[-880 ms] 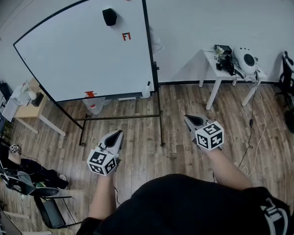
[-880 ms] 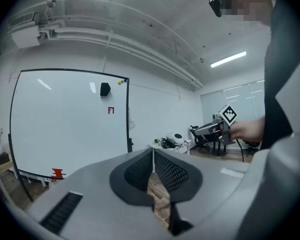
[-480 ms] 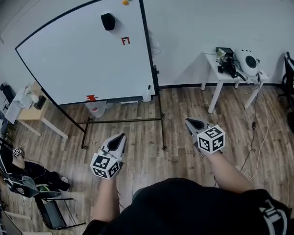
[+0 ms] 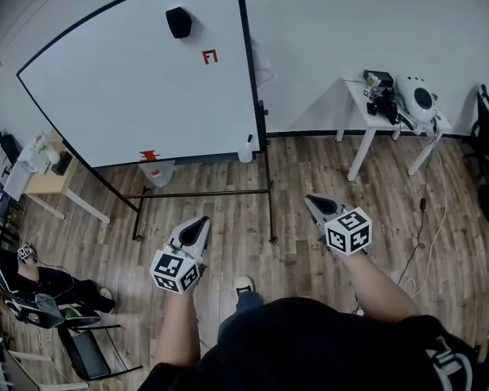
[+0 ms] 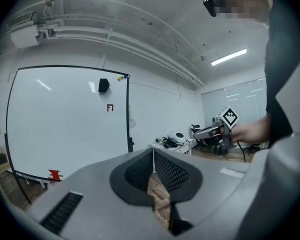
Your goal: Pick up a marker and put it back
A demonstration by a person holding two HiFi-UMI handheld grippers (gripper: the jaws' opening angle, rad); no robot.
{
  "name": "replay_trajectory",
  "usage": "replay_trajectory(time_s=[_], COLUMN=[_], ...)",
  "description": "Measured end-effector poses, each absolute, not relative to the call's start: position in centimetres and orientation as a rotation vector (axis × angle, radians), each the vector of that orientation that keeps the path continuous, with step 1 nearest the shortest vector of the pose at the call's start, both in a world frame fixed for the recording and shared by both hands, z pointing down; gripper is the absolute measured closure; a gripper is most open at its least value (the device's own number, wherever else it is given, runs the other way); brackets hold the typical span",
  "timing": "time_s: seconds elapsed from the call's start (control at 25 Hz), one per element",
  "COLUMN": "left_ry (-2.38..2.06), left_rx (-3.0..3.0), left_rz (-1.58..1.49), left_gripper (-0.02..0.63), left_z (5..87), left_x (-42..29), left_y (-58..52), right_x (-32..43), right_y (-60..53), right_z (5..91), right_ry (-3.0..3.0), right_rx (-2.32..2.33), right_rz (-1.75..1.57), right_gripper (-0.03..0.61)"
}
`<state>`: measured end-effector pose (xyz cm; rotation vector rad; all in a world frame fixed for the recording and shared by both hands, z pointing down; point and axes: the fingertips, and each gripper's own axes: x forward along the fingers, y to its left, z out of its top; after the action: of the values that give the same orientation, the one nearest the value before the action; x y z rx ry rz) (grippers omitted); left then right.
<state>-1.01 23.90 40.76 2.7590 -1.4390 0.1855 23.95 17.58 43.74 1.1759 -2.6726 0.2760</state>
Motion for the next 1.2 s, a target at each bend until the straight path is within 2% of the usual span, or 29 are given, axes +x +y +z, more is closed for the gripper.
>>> replay_trajectory(time_s=[1.2], left_ry=[-1.229], left_rx=[2.777], left_rz=[0.157], left_gripper=[0.597], left_z=[44.7], left_x=[-10.6], left_y=[1.5], right_x=[14.5], right_y=[-1.9], right_z=[47.3], right_ry=[-2.529], right_rx=[1.332], right_rz=[0.333], right_gripper=[0.581])
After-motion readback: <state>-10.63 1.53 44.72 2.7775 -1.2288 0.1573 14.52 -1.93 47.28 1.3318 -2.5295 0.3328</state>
